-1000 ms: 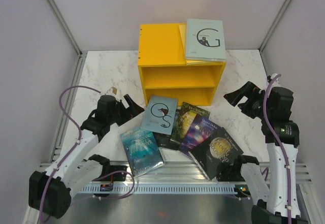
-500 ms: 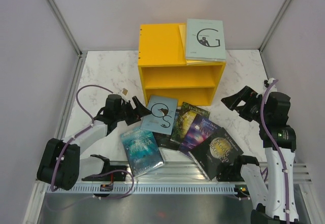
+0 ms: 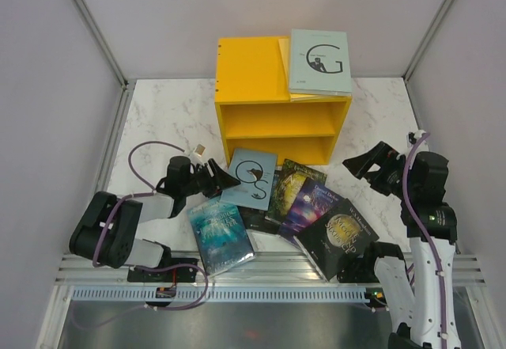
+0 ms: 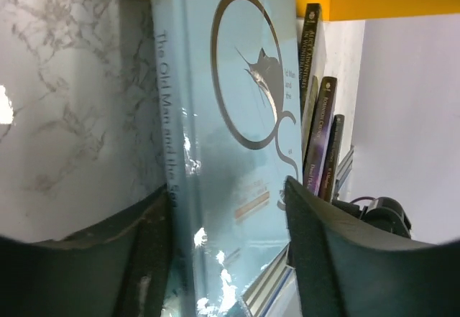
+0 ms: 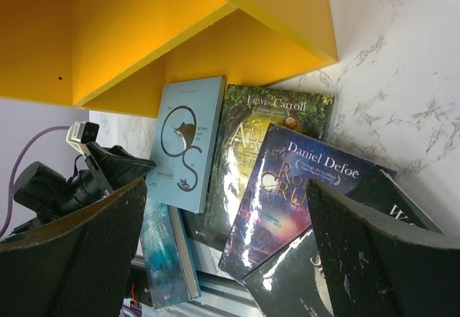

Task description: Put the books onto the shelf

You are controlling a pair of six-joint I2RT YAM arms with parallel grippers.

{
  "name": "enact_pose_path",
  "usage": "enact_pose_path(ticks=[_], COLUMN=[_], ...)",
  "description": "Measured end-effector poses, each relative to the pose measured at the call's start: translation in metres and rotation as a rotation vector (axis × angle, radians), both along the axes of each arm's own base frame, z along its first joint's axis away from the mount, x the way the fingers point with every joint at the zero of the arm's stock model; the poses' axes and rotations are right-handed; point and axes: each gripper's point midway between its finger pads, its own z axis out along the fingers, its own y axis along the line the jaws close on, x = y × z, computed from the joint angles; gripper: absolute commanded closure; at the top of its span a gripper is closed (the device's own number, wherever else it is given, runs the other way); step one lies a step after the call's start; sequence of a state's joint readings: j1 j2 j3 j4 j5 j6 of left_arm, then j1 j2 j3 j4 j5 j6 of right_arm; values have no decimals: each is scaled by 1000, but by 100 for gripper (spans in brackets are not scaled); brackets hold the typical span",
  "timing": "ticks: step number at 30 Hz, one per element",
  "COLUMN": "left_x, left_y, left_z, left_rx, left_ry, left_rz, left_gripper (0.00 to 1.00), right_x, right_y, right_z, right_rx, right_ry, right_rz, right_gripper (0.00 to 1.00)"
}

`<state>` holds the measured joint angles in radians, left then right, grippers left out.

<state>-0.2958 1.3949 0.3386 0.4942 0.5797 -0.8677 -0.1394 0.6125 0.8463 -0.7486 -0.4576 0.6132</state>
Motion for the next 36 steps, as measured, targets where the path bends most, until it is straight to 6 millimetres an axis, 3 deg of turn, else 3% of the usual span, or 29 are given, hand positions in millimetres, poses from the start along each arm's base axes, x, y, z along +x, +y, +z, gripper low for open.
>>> enact_pose_path(ticks=[2,4,5,6,9,14,20,27,29,36], left_x=[0,0,0,0,0,-1,-20,-48,-54,-65], left_y=[-3,-4,-5,-6,-11,-19,-15,-9,-6,-3], left_z=[3,4,3,2,7,25,37,88,106,115], left_rx=[-28,-47,-57,-66,-125,-192,-207,-250,-282,-330], left_ry=[-16,-21,-19,-17,1,-43,-49,-156,-180,-130], left_rz=[-7,-13,-16,-20,-33,-69,-69,-62,-40,-5], left_gripper=[44,55,63,78,97,98,98,98,98,98], right_x=[-2,-3,-4,-5,-8,-11,-23,-35,-34,-28], right_y=[1,1,2,2,4,11,40,62,64,73], right_z=[0,-1,-3,-5,-13,-22,-43,-81,-85,-80], right_rx=[1,3,6,8,21,69,206,337,365,450], right_ry=[-5,-7,-5,-1,15,4,-5,61,59,16], right_rz=[1,4,6,7,9,23,137,209,212,229], right_gripper=[6,6,6,6,6,6,3,2,2,2])
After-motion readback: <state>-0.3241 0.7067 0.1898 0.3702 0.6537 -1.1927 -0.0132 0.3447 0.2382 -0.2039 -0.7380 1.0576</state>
